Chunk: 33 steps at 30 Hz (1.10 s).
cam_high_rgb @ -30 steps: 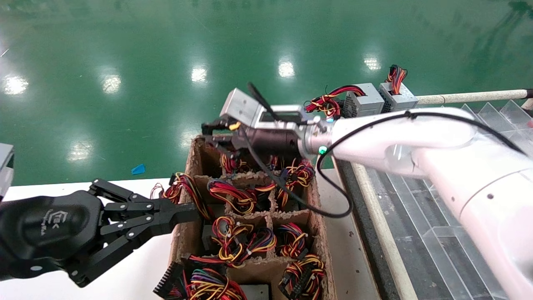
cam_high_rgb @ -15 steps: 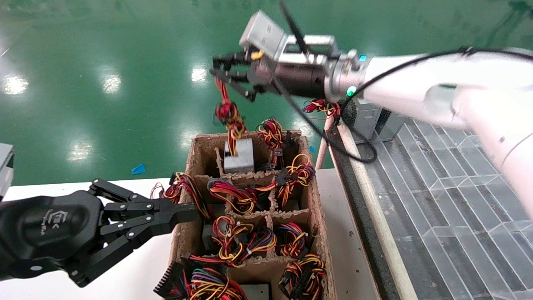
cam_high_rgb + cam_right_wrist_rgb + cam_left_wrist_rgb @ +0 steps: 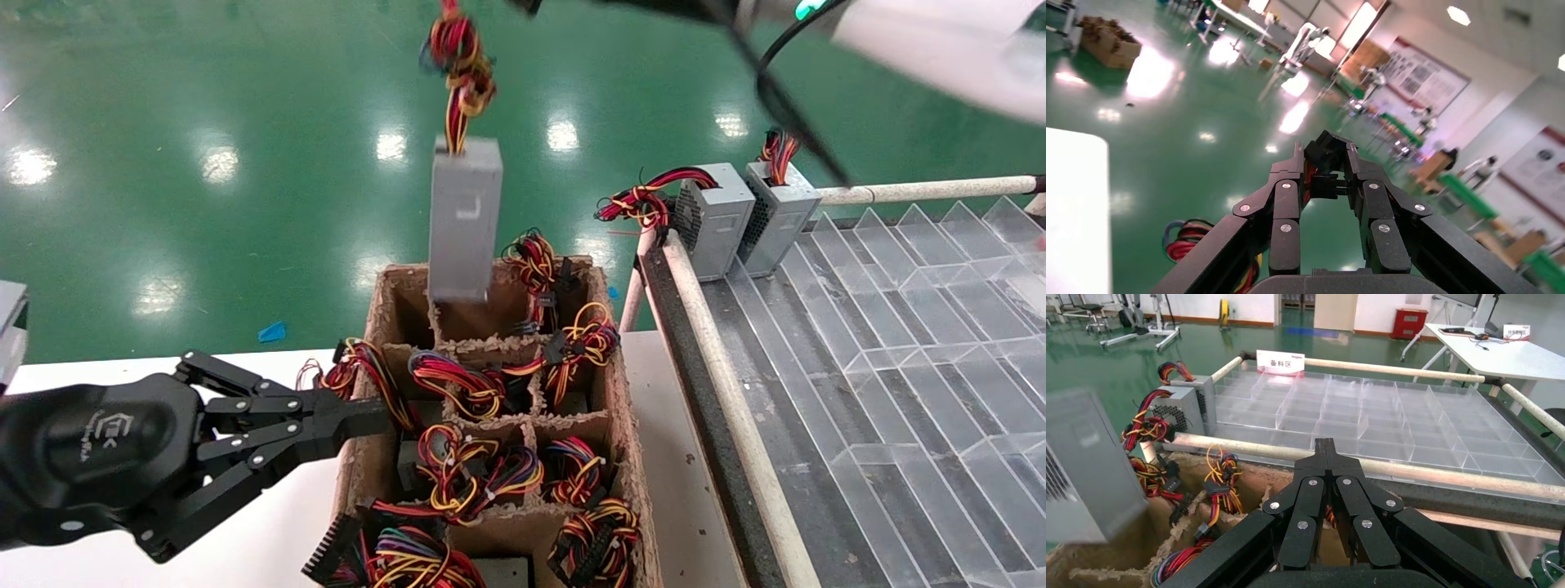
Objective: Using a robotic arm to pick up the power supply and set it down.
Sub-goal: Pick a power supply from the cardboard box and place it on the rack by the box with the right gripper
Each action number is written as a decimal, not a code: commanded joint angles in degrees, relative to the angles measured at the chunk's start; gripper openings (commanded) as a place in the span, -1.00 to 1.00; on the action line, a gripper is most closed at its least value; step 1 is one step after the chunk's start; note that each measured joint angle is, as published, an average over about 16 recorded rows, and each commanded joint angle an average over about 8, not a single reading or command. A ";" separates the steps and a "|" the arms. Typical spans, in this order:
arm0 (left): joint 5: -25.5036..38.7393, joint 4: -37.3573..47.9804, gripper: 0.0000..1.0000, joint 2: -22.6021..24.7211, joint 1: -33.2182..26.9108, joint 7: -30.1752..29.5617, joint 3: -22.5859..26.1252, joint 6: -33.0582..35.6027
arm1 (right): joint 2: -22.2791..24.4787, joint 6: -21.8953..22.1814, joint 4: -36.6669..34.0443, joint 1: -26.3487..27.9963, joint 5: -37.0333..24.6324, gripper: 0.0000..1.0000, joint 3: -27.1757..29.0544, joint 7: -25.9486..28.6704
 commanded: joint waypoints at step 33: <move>0.00 0.00 -1.00 0.00 0.00 0.00 0.00 0.00 | 20.50 -14.95 -8.91 8.91 -1.36 -1.00 -0.40 -4.37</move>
